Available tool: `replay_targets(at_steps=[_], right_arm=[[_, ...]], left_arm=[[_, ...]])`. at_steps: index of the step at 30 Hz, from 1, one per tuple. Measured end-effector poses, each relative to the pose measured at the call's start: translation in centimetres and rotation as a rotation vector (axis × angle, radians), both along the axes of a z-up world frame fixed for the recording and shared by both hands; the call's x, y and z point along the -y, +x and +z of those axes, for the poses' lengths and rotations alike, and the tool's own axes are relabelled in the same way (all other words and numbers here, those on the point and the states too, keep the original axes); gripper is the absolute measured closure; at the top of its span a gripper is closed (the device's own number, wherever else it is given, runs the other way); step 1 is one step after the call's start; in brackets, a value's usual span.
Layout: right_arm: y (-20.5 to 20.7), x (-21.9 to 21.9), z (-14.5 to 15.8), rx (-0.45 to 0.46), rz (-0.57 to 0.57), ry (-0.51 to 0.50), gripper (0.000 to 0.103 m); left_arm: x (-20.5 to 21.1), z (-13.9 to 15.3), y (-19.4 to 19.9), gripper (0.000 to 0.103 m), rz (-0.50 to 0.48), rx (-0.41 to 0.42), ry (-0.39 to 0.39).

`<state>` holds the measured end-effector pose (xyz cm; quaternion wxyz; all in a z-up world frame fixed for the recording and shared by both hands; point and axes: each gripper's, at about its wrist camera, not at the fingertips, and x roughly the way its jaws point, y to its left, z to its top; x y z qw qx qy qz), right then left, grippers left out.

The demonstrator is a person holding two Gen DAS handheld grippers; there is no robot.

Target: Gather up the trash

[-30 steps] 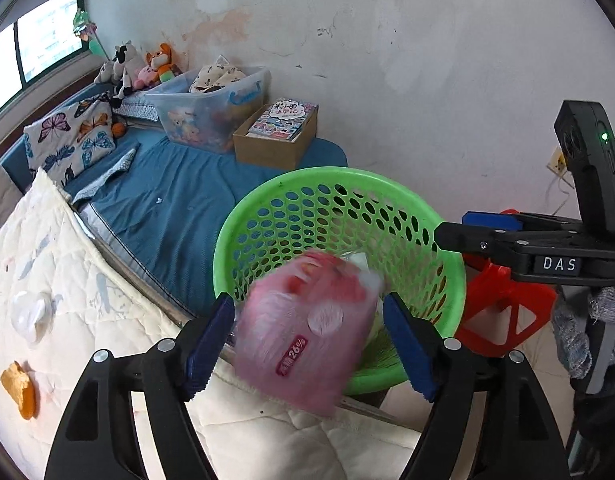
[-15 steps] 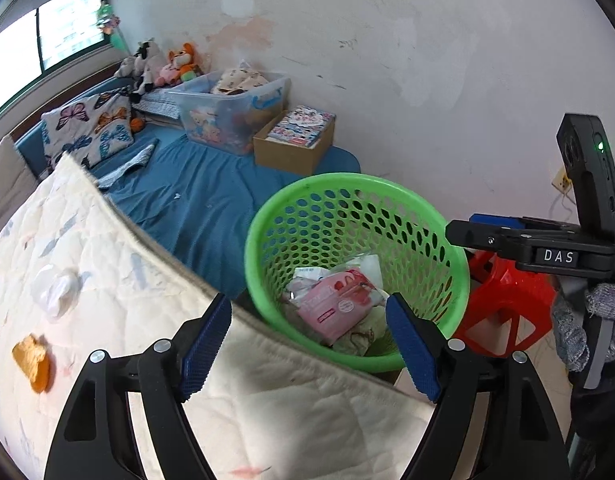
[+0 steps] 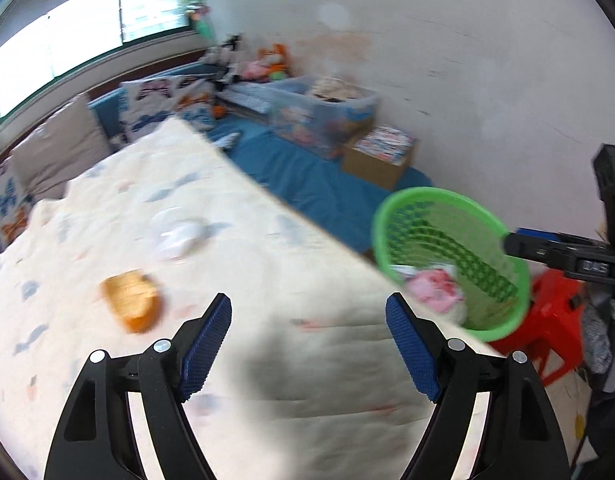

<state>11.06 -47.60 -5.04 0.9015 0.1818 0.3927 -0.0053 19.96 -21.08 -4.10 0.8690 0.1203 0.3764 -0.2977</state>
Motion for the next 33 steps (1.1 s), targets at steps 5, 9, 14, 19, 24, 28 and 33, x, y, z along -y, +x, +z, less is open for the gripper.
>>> replay_targets(at_steps=[5, 9, 14, 19, 24, 28, 33], right_arm=[[1.4, -2.5, 0.4, 0.001, 0.054, 0.0, 0.026], [2.4, -4.4, 0.7, 0.007, 0.097, -0.008, 0.026], [3.9, -7.0, 1.1, 0.011, 0.154, -0.013, 0.024], [5.3, -9.2, 1.4, 0.012, 0.208, -0.037, 0.016], [7.1, -11.3, 1.4, 0.005, 0.255, -0.056, 0.015], [8.0, -12.5, 1.3, -0.001, 0.288, -0.072, 0.014], [9.4, -14.2, 0.9, -0.013, 0.322, -0.087, 0.014]], left_arm=[[-4.4, -0.6, 2.4, 0.021, 0.118, 0.034, 0.039], [-7.6, -1.7, 4.5, 0.018, 0.169, 0.018, 0.064], [-9.3, -2.8, 6.7, 0.015, 0.17, 0.001, 0.099], [-9.6, -3.8, 8.1, 0.015, 0.151, -0.019, 0.111], [-9.4, -4.6, 9.0, 0.015, 0.138, -0.03, 0.112], [-9.6, -5.1, 10.0, 0.015, 0.131, -0.053, 0.096], [-9.9, -5.6, 10.8, 0.015, 0.126, -0.077, 0.073]])
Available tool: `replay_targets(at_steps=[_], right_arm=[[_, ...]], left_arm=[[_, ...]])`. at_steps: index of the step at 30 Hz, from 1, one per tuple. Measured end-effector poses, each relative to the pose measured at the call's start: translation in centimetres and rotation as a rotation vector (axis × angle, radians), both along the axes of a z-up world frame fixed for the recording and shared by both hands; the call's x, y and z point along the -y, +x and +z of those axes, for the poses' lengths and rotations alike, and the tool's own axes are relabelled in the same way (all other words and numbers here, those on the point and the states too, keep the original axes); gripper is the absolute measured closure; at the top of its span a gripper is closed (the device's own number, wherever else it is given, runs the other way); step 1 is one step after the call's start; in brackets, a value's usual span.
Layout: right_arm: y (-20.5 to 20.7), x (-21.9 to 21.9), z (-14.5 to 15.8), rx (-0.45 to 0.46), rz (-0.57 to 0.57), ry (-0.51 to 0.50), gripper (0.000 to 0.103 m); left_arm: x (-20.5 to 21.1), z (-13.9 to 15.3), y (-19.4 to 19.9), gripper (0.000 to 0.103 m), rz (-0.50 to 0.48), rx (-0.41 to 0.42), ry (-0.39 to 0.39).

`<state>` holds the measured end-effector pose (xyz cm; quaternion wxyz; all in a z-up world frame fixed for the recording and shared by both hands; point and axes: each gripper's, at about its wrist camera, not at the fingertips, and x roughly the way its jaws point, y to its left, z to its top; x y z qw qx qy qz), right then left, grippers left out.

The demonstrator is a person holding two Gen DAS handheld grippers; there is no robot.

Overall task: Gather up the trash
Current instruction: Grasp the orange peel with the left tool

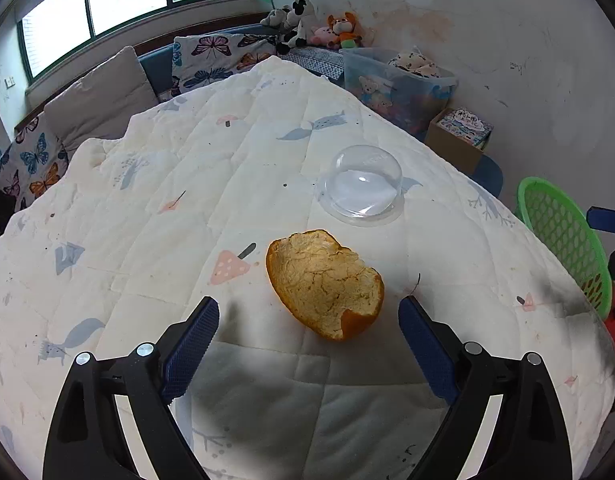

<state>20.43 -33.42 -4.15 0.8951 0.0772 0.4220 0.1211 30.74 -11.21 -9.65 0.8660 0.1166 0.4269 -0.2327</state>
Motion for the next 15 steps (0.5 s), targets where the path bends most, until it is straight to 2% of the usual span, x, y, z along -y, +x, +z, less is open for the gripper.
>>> replay_targets(at_steps=[4, 7, 9, 12, 15], right_arm=[[0.8, -0.9, -0.4, -0.011, 0.018, -0.01, 0.014], [1.3, -1.4, -0.5, -0.014, 0.027, -0.017, 0.014], [1.6, -1.6, -0.7, -0.017, 0.032, -0.021, 0.014], [2.0, -1.8, -0.9, -0.025, 0.034, -0.028, 0.014], [2.2, -1.9, -1.1, -0.032, 0.037, -0.033, 0.014]], left_arm=[[0.0, -0.3, 0.2, 0.015, -0.008, -0.001, 0.001], [0.1, -0.5, 0.2, 0.023, -0.019, 0.005, 0.012], [0.2, -0.7, 0.3, 0.025, -0.024, -0.001, 0.008], [0.4, -0.9, 0.3, 0.031, -0.041, -0.005, 0.003], [0.8, -0.9, 0.0, 0.044, -0.065, -0.005, -0.003]])
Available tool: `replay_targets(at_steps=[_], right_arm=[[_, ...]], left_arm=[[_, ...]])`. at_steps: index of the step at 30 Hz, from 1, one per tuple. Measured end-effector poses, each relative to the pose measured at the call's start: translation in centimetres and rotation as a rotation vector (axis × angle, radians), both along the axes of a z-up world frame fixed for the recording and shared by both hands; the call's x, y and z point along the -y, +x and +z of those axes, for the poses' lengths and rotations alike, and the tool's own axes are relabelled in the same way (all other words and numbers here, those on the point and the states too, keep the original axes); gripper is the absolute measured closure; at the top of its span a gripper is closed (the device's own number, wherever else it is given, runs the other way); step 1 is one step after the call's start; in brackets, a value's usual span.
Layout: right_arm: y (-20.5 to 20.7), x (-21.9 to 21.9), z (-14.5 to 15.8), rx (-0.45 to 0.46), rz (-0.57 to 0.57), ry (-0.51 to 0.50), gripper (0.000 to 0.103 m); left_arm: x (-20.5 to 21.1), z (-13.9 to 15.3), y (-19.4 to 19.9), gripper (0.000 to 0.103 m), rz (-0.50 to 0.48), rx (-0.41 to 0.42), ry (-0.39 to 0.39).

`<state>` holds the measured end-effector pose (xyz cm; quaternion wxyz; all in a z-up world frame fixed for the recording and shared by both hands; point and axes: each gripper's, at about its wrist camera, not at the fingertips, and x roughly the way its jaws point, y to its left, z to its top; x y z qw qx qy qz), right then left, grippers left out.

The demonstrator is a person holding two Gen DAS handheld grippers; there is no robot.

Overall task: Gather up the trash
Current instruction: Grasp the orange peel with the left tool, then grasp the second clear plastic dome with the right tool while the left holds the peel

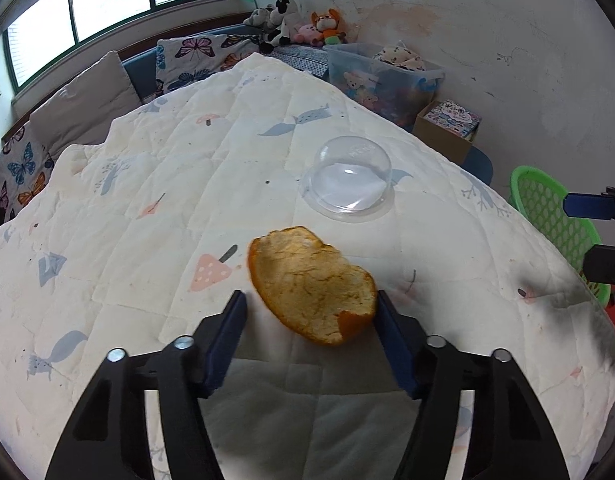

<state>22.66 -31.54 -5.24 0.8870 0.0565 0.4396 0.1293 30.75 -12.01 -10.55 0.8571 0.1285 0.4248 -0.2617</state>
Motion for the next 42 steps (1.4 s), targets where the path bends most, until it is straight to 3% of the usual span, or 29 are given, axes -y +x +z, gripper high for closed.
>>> replay_targets(at_steps=[7, 11, 23, 33, 42], right_arm=[[0.4, -0.5, -0.2, -0.002, 0.01, -0.005, 0.014], [0.9, -1.1, -0.2, 0.002, 0.023, -0.014, 0.014], [5.0, -4.7, -1.0, 0.024, 0.063, -0.039, 0.015], [10.6, -6.7, -2.2, 0.022, 0.035, -0.061, 0.023], [13.2, -7.9, -3.3, 0.009, 0.028, -0.096, 0.034]], left_arm=[[-0.6, 0.8, -0.2, 0.068, 0.003, -0.001, -0.041], [-1.6, 1.5, -0.4, 0.073, 0.028, -0.003, -0.064], [-6.4, 3.3, -1.9, 0.077, 0.105, -0.022, -0.141], [-9.7, 3.7, -3.3, 0.079, 0.147, -0.043, -0.17], [-11.0, 3.7, -3.9, 0.079, 0.162, -0.054, -0.184]])
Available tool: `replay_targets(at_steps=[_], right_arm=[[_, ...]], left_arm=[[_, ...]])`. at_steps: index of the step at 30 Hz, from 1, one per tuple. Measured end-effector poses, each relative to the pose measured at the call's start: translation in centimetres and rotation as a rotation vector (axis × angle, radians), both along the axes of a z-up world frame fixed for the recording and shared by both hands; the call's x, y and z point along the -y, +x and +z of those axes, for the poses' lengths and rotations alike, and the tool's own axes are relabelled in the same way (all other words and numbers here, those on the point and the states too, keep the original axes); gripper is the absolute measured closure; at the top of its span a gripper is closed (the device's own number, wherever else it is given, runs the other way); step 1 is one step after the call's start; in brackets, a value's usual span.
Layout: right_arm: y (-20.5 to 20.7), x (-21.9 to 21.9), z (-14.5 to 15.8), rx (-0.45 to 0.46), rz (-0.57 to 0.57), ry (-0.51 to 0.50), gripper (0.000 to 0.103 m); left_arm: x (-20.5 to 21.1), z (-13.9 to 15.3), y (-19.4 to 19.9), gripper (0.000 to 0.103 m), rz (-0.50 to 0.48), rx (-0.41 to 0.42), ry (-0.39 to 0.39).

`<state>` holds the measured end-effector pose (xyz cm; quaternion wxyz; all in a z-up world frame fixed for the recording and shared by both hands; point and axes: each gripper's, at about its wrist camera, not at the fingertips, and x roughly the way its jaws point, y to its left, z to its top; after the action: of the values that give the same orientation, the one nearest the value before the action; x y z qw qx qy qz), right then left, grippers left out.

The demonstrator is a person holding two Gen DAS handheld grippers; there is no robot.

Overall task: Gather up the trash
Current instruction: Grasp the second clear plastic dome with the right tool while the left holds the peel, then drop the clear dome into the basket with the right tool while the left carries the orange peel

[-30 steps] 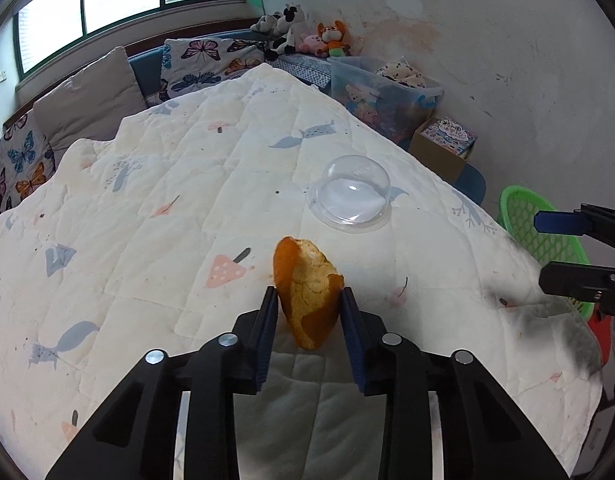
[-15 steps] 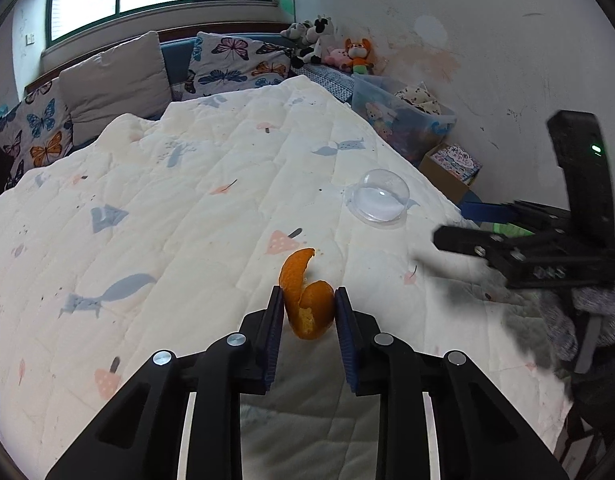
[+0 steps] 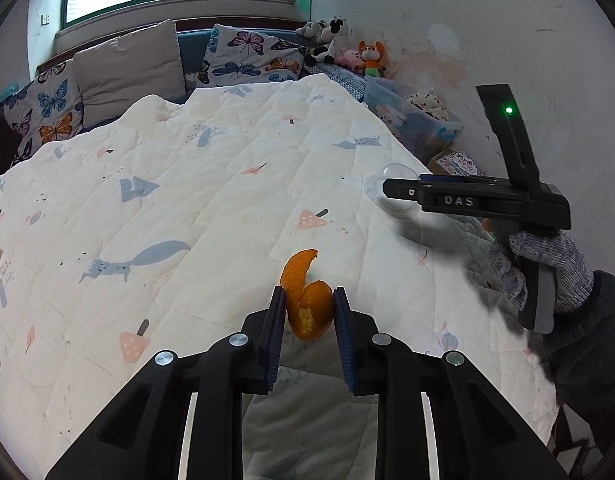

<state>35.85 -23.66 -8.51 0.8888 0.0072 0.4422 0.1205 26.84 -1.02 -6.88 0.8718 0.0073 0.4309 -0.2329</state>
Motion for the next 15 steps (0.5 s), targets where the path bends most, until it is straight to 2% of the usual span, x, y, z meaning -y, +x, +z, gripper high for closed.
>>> replay_targets(at_steps=[5, 15], right_arm=[[0.3, 0.0, -0.7, -0.011, -0.022, -0.015, 0.044], [-3.0, 1.8, 1.1, 0.022, -0.025, 0.043, 0.045]], left_arm=[[0.0, 0.1, -0.2, 0.079, 0.001, 0.001, -0.004], [0.9, 0.6, -0.8, 0.079, -0.022, 0.006, -0.014]])
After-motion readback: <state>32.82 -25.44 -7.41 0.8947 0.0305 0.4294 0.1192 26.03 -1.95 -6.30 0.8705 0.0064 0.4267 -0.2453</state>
